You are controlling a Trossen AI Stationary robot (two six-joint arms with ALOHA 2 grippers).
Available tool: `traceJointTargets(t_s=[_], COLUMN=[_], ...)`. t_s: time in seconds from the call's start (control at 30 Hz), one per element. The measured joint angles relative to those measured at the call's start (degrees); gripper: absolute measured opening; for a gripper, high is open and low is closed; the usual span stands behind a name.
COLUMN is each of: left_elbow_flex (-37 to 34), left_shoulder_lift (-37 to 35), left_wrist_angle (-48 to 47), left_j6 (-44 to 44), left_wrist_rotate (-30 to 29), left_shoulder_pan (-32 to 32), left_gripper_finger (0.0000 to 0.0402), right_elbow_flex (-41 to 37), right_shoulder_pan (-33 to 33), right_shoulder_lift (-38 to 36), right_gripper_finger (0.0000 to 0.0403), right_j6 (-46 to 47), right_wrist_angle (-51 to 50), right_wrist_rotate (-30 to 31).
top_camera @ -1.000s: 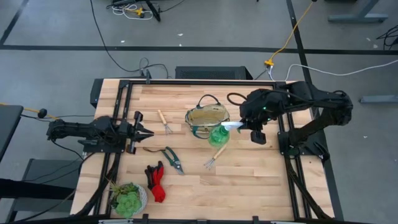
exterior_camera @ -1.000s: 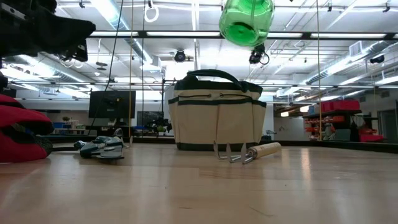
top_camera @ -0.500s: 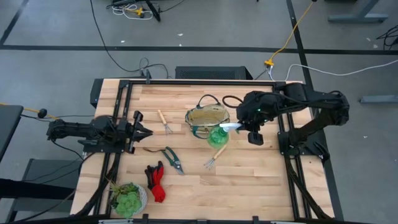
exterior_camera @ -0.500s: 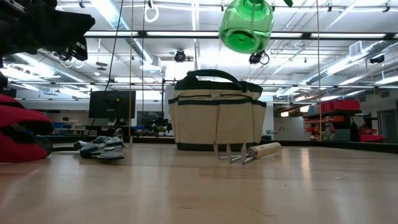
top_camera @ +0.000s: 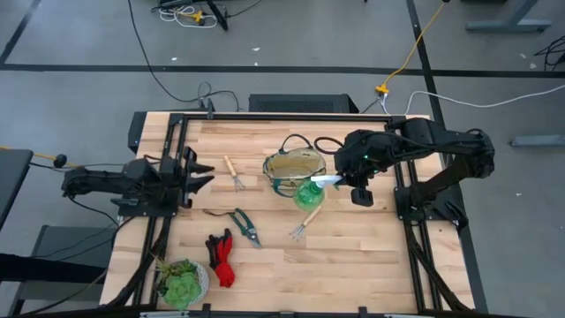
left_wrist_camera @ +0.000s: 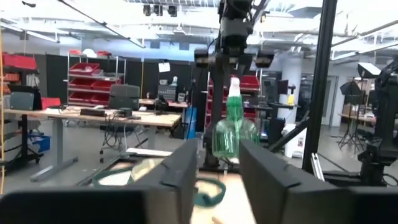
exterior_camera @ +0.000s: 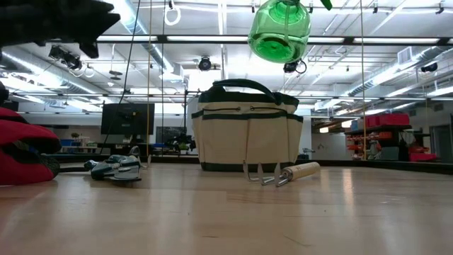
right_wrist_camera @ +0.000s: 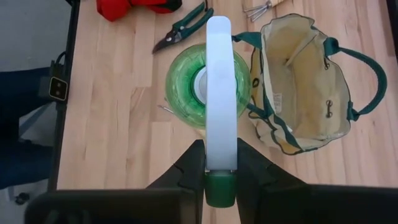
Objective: Pick & Place Garden tools in Gardening bag
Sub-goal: Put the green spray bottle into the gardening bag
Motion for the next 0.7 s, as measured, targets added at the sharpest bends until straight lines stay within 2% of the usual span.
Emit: traceJointTargets(t_s=[0.2, 0.37, 0.53, 0.7], left_elbow_flex=[6.35, 12.35, 18.94, 25.31], left_shoulder_lift=[8.58, 16.68, 25.22, 33.8], left_wrist_angle=[-0.05, -0.09, -0.02, -0.09], left_j6=[-0.09, -0.11, -0.11, 0.24], left_wrist_rotate=[0.0, 0.0, -0.77, -1.29], left_shoulder_pan=[0.0, 0.0, -0.01, 0.0], left_gripper_finger=[0.0243, 0.0306, 0.0338, 0.0344], right_elbow_flex=[0.0, 0.0, 0.0, 0.0], right_shoulder_pan=[0.0, 0.0, 0.0, 0.0], right_shoulder_lift=[0.0, 0.0, 0.0, 0.0], right_gripper_finger=[0.0055, 0.0055, 0.0055, 0.0055], right_j6=[-0.04, -0.04, -0.04, -0.04], right_wrist_angle=[0.02, 0.04, 0.04, 0.04], right_wrist_rotate=[0.63, 0.63, 0.63, 0.61])
